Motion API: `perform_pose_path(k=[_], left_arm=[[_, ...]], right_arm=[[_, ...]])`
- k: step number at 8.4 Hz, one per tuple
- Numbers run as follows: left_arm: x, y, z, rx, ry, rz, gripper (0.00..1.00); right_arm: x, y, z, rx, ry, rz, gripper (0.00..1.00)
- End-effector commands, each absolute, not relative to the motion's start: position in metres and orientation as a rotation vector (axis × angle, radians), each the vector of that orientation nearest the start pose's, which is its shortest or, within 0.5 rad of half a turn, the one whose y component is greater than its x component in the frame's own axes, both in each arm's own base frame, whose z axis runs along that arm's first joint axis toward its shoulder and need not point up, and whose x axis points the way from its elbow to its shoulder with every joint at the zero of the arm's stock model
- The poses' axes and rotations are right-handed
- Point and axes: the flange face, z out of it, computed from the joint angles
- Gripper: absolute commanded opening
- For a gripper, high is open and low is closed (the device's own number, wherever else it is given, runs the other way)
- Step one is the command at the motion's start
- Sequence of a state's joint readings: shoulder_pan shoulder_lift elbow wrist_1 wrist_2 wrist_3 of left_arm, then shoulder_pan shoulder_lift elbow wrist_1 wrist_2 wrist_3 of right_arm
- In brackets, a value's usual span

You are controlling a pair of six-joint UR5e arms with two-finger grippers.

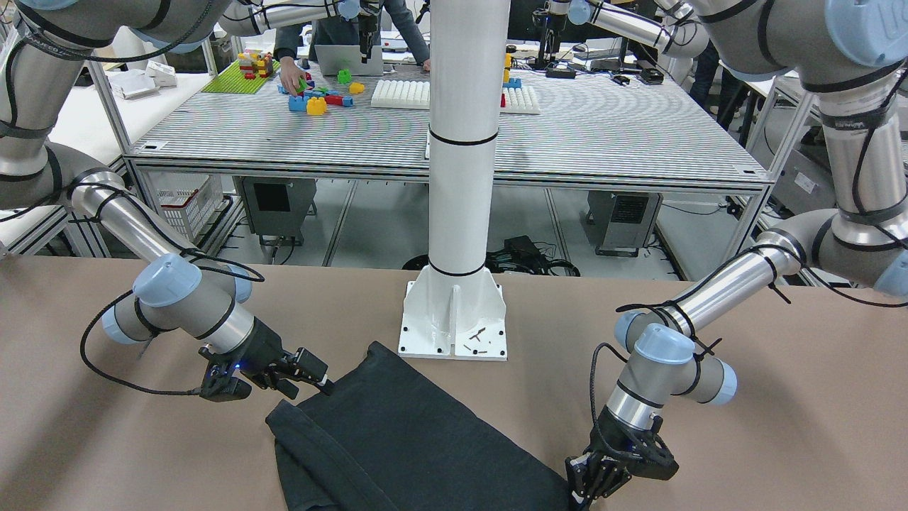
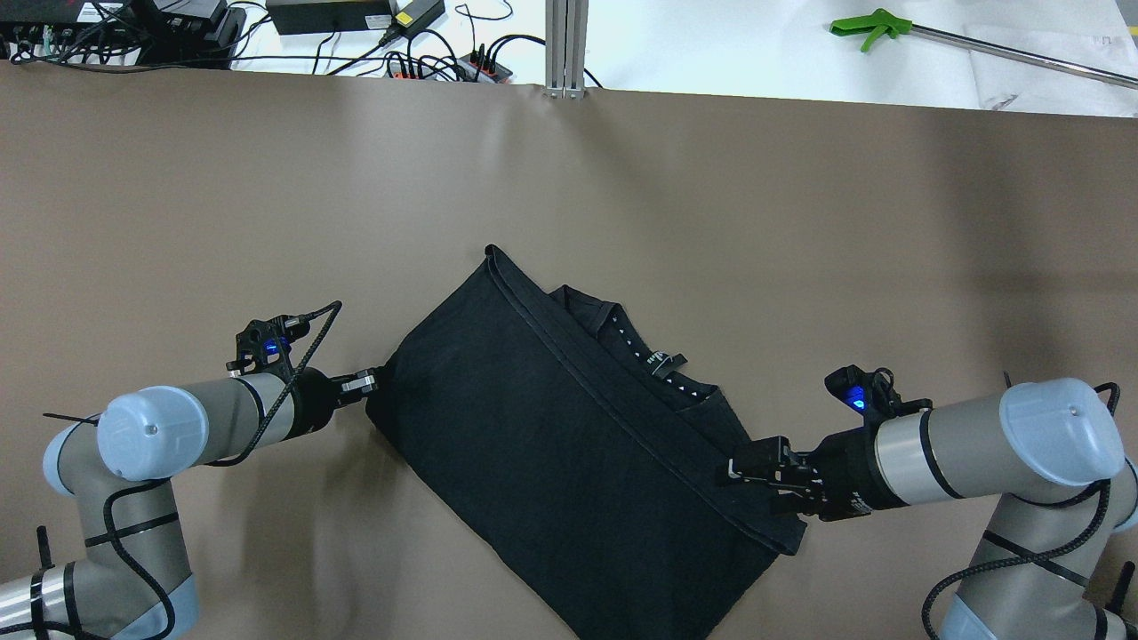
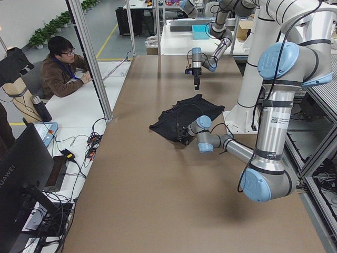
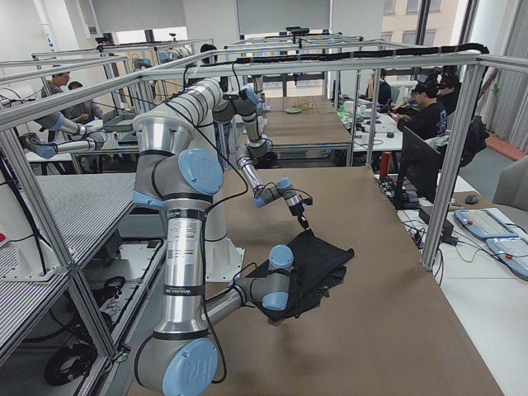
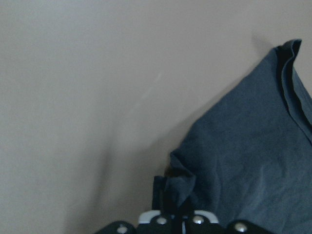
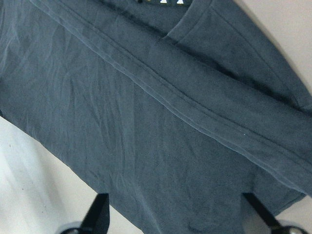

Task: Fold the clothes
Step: 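Grasp the shirt edge nearest the left gripper with the left gripper, then pull the edge away from the robot with the left gripper while the right releases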

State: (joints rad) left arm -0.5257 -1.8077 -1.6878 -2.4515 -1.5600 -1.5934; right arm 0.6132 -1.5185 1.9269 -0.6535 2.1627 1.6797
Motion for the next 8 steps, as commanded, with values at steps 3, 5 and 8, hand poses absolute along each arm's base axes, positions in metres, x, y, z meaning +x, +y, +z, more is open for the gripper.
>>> perform_pose_path(k=[3,5,8], left_arm=[[0.438,-0.531,0.303,0.385,1.070,-0.563,0.00],[0.474,-0.601,0.270,0.399,1.034,-0.606,0.00],[0.514,-0.653,0.210,0.400,1.024,-0.634,0.00]], right_arm=[[-0.353,-0.350,0.353,-0.104,-1.365,0.258,0.94],[-0.347,-0.355,0.352,-0.064,-1.370,0.270,0.94],[-0.334,-0.366,0.353,0.044,-1.367,0.228,0.94]])
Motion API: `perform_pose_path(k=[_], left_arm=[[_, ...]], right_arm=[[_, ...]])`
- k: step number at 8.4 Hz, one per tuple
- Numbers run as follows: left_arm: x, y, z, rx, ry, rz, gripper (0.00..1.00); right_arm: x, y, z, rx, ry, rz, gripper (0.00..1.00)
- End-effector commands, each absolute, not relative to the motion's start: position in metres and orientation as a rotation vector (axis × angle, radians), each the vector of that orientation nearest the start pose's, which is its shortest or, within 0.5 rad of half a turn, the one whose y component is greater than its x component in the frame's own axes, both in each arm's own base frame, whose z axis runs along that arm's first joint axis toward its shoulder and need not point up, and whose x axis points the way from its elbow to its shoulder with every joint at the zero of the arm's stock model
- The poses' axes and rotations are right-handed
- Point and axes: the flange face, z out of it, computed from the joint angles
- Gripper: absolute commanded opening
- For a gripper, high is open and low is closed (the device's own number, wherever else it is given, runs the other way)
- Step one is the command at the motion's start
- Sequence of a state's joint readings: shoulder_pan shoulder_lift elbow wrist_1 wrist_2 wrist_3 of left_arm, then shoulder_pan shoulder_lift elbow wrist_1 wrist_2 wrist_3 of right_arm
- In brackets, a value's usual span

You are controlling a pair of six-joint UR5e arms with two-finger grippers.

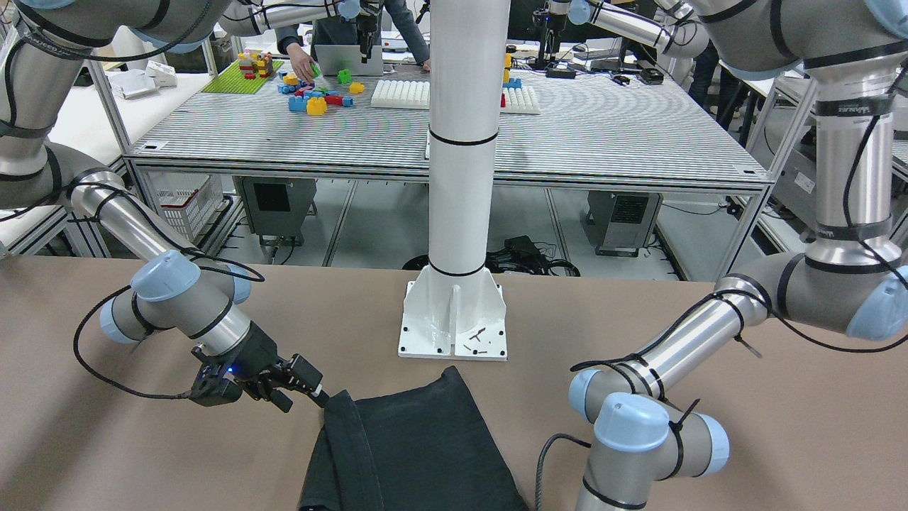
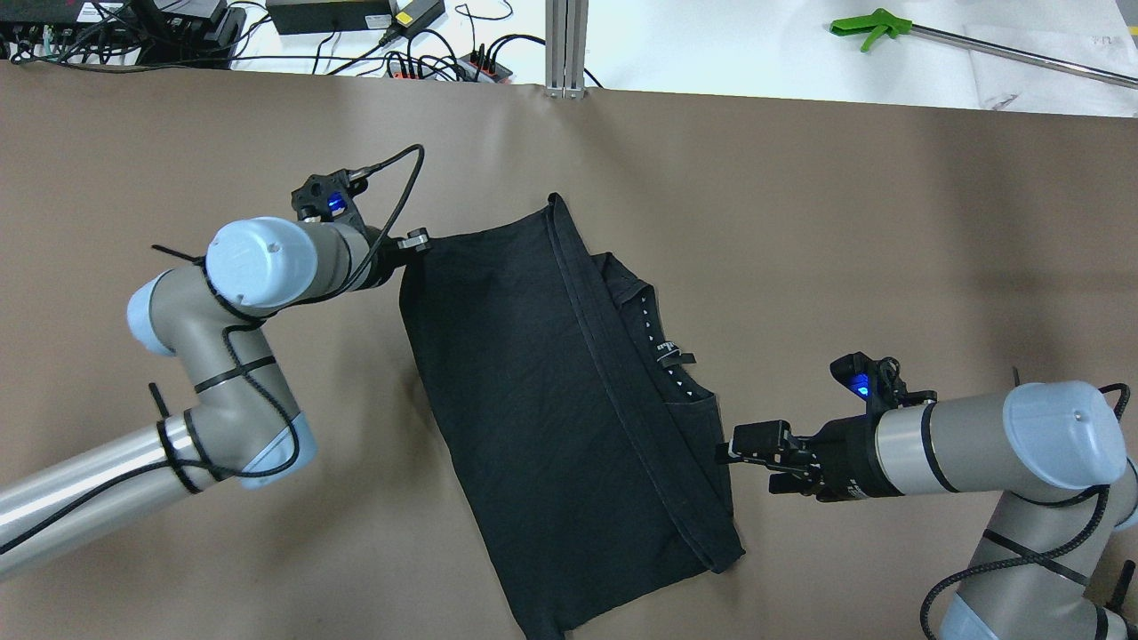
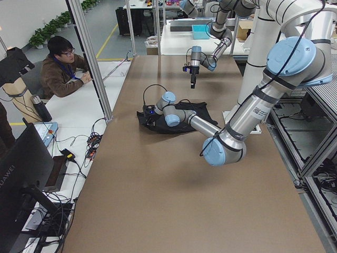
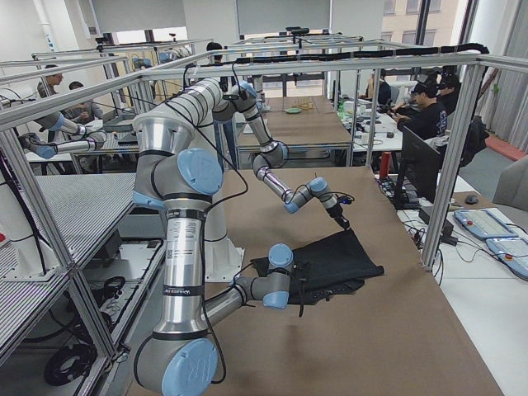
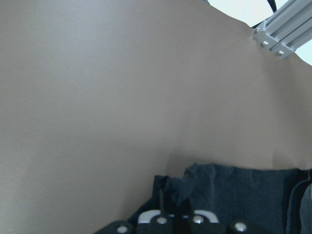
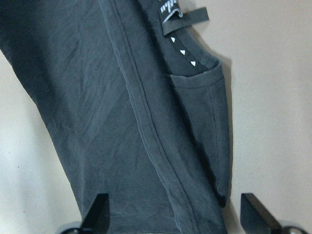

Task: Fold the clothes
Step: 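Pull the edge away from the robot with the left gripper while the right releases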

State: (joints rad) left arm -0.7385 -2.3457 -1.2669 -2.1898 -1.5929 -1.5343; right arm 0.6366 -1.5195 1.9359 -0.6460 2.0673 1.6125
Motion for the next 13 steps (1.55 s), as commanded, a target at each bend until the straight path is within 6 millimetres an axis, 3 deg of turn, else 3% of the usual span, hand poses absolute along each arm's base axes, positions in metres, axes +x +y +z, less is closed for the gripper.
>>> perform_pose_path(k=[1,2,3,5,6,7,8,10,12,13], left_arm=[[0.523,-0.663,0.196,0.396,1.020,-0.644,0.00],[0.529,-0.673,0.187,0.415,1.006,-0.663,0.00],[0.528,-0.678,0.192,0.425,0.991,-0.672,0.00],[0.516,-0.687,0.194,0.437,0.985,-0.680,0.00],[0.516,-0.688,0.194,0.441,0.984,-0.678,0.36],[0.514,-0.688,0.193,0.448,0.987,-0.682,0.99],[0.510,-0.689,0.188,0.450,0.997,-0.686,1.00],[0.471,-0.692,0.166,0.409,1.066,-0.625,1.00],[0.437,-0.666,0.197,0.378,1.101,-0.597,1.00],[0.421,-0.666,0.204,0.365,1.109,-0.595,1.00]], right_arm=[[-0.332,-0.368,0.359,0.048,-1.356,0.235,0.94],[-0.331,-0.369,0.360,0.070,-1.350,0.212,0.94],[-0.331,-0.369,0.359,0.076,-1.349,0.202,0.94],[-0.330,-0.370,0.361,0.091,-1.345,0.187,0.94],[-0.330,-0.370,0.361,0.107,-1.342,0.172,0.94],[-0.327,-0.376,0.359,0.133,-1.342,0.190,0.94],[-0.327,-0.380,0.358,0.169,-1.337,0.217,0.94],[-0.326,-0.392,0.358,0.216,-1.295,0.184,0.94],[-0.337,-0.424,0.330,0.288,-1.165,0.094,0.94],[-0.345,-0.433,0.322,0.309,-1.111,0.094,0.94]])
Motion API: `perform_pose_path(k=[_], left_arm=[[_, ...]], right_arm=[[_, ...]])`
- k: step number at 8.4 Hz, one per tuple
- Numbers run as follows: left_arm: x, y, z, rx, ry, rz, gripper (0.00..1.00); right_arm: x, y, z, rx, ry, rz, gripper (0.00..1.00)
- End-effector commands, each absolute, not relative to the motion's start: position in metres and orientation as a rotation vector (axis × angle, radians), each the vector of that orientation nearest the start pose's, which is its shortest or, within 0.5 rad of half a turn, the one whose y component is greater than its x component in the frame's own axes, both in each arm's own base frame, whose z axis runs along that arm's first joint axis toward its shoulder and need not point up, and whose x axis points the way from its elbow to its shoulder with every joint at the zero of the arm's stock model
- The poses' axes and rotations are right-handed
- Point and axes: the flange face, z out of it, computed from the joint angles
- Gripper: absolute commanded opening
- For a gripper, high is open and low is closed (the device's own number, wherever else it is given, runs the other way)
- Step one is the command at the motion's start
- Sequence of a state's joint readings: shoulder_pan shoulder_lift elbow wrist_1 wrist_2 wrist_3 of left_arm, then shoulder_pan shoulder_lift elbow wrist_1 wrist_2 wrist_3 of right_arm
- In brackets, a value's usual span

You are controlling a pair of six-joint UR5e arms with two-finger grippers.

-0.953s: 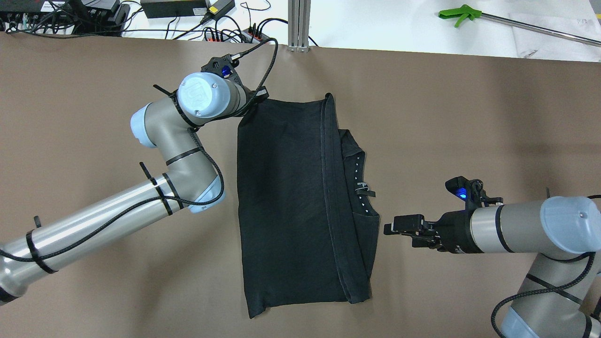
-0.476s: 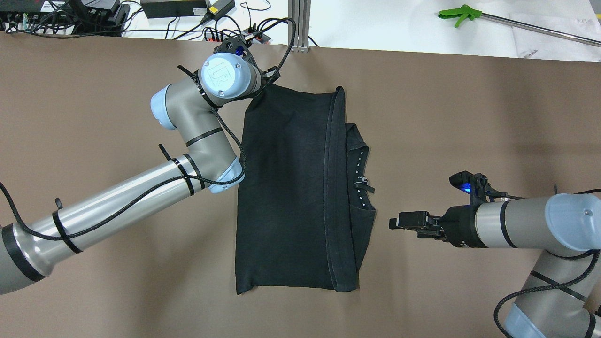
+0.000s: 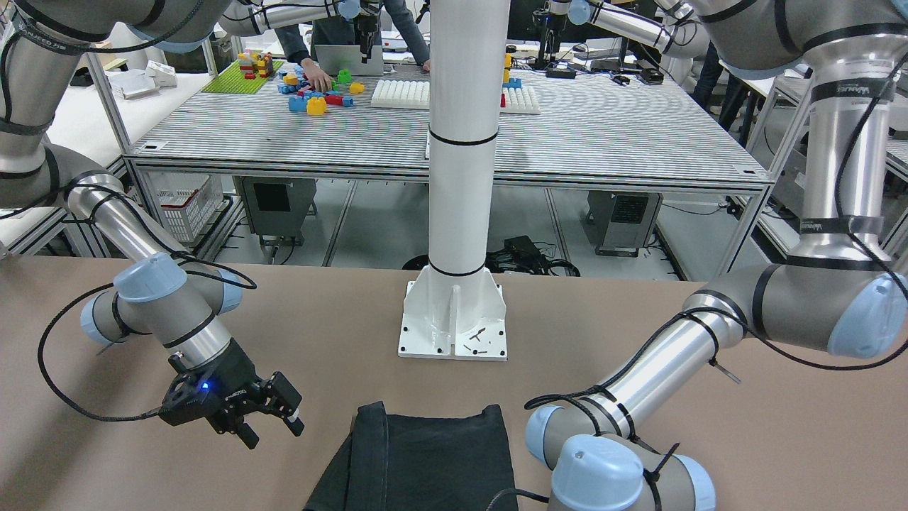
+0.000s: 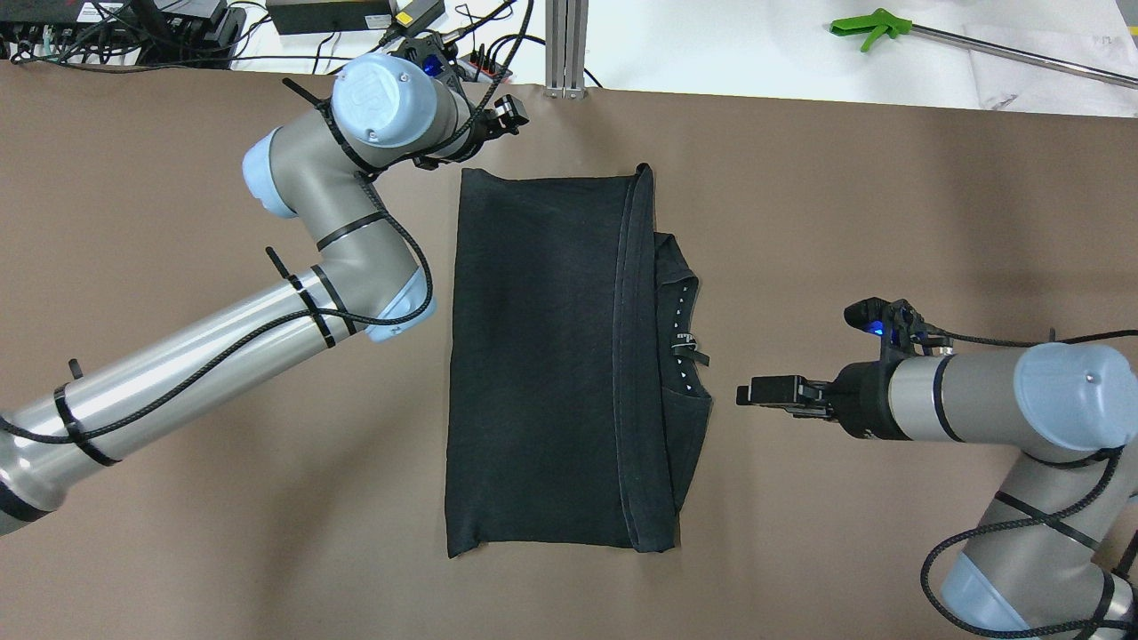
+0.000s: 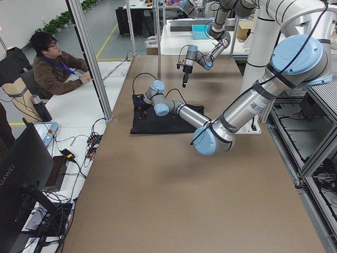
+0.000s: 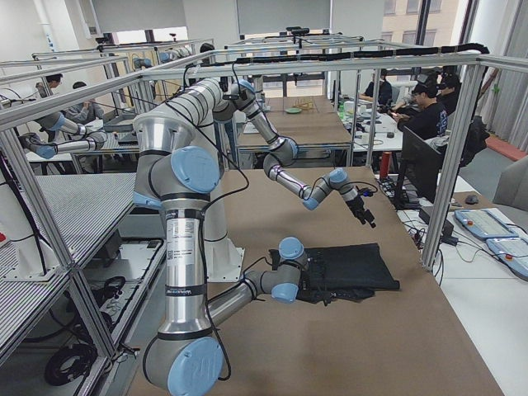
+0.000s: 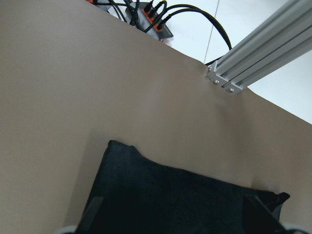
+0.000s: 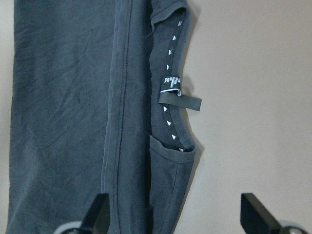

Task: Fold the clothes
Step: 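Pull the edge away from the robot with the left gripper while the right releases, then release the left gripper and move the right gripper onto the collar side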

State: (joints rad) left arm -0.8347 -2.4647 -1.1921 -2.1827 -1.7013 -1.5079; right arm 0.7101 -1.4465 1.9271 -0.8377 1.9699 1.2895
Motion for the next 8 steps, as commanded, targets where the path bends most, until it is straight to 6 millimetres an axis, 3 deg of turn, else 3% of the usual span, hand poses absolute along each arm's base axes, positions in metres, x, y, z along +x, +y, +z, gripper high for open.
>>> perform_pose_path(k=[1,5,7,8], left_arm=[[0.411,-0.653,0.210,0.360,1.127,-0.584,1.00],[0.375,-0.605,0.231,0.376,1.120,-0.514,1.00],[0.371,-0.600,0.241,0.373,1.113,-0.515,1.00],[0.370,-0.600,0.243,0.372,1.112,-0.515,1.00]], right_arm=[[-0.352,-0.440,0.314,0.359,-1.053,0.064,0.94],[-0.390,-0.444,0.284,0.459,-0.910,0.025,0.94],[-0.433,-0.443,0.272,0.486,-0.830,-0.022,0.94],[-0.458,-0.454,0.268,0.486,-0.813,-0.015,0.94]])
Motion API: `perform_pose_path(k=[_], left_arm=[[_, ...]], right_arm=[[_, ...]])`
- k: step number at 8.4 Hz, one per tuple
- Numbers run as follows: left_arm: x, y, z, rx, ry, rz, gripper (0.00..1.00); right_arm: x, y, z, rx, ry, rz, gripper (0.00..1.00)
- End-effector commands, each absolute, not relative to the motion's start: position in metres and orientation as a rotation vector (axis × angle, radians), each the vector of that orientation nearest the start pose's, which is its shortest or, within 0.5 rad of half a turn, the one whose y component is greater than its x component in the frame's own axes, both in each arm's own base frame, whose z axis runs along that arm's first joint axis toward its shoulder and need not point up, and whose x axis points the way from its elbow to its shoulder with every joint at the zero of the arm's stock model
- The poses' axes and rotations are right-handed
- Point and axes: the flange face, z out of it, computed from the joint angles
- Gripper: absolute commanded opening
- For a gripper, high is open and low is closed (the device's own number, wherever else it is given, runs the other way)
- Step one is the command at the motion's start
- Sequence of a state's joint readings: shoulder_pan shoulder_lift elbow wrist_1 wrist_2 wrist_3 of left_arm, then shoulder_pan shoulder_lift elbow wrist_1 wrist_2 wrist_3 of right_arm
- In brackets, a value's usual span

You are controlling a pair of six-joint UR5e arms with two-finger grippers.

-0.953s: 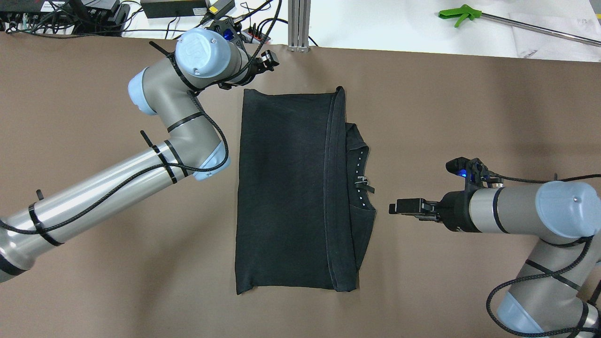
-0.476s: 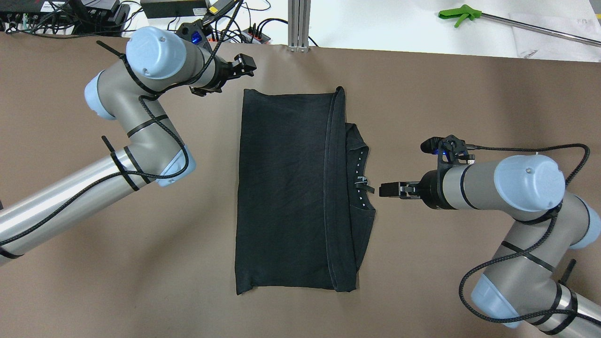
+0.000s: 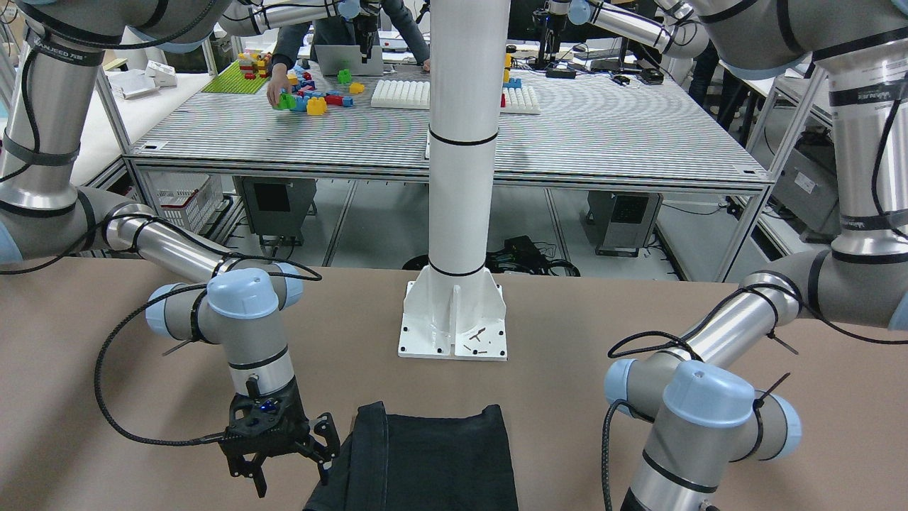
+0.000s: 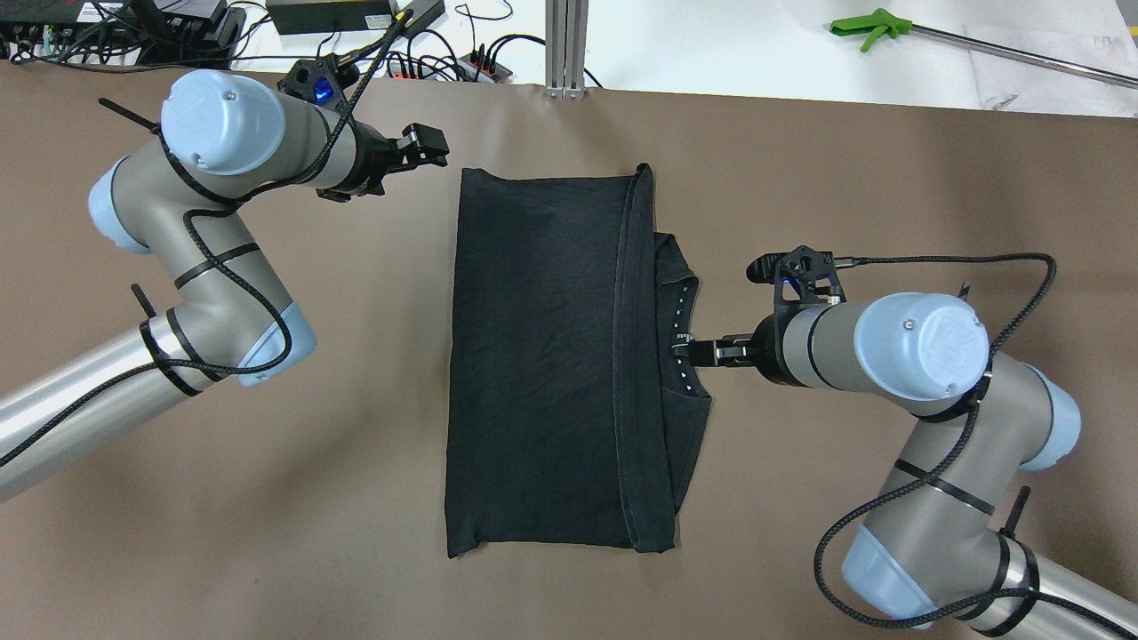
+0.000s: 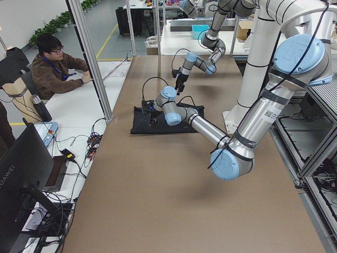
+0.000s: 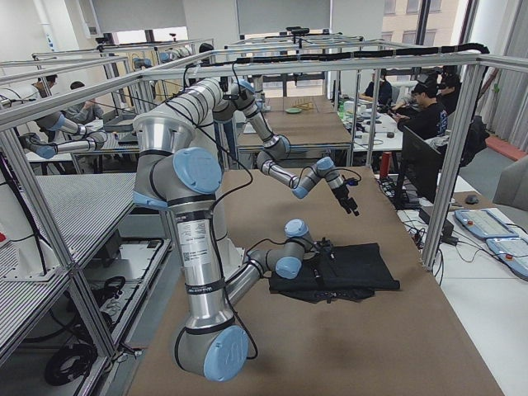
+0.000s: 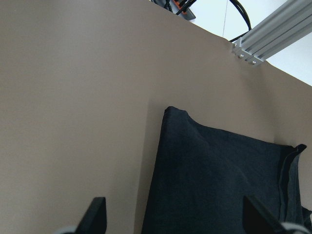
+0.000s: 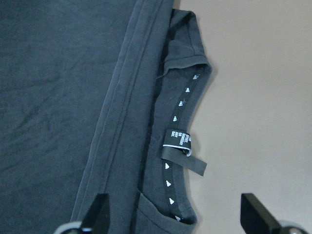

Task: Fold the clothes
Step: 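Release the left gripper and move the right gripper onto the collar side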

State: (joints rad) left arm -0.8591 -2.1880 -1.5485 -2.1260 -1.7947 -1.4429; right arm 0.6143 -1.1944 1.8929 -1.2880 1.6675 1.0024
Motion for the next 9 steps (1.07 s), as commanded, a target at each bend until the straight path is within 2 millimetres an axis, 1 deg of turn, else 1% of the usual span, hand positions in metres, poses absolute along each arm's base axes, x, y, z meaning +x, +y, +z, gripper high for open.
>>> perform_pose_path(k=[1,3,5,6,7,8,9], left_arm=[[0.369,-0.596,0.251,0.366,1.106,-0.515,1.00],[0.357,-0.582,0.259,0.364,1.111,-0.511,1.00],[0.357,-0.582,0.259,0.366,1.110,-0.511,1.00],[0.359,-0.582,0.260,0.365,1.108,-0.509,1.00],[0.360,-0.583,0.260,0.395,1.091,-0.462,1.00],[0.359,-0.584,0.261,0.409,1.081,-0.440,1.00],[0.357,-0.585,0.261,0.411,1.081,-0.443,1.00]], right_arm=[[-0.480,-0.469,0.261,0.484,-0.800,-0.007,0.94],[-0.505,-0.490,0.254,0.506,-0.760,0.013,0.94],[-0.542,-0.517,0.248,0.507,-0.706,0.026,0.94],[-0.547,-0.521,0.250,0.505,-0.695,0.025,0.93],[-0.548,-0.520,0.253,0.504,-0.688,0.015,0.92],[-0.555,-0.521,0.264,0.492,-0.670,0.014,0.89],[-0.566,-0.511,0.266,0.506,-0.655,0.012,0.88]])
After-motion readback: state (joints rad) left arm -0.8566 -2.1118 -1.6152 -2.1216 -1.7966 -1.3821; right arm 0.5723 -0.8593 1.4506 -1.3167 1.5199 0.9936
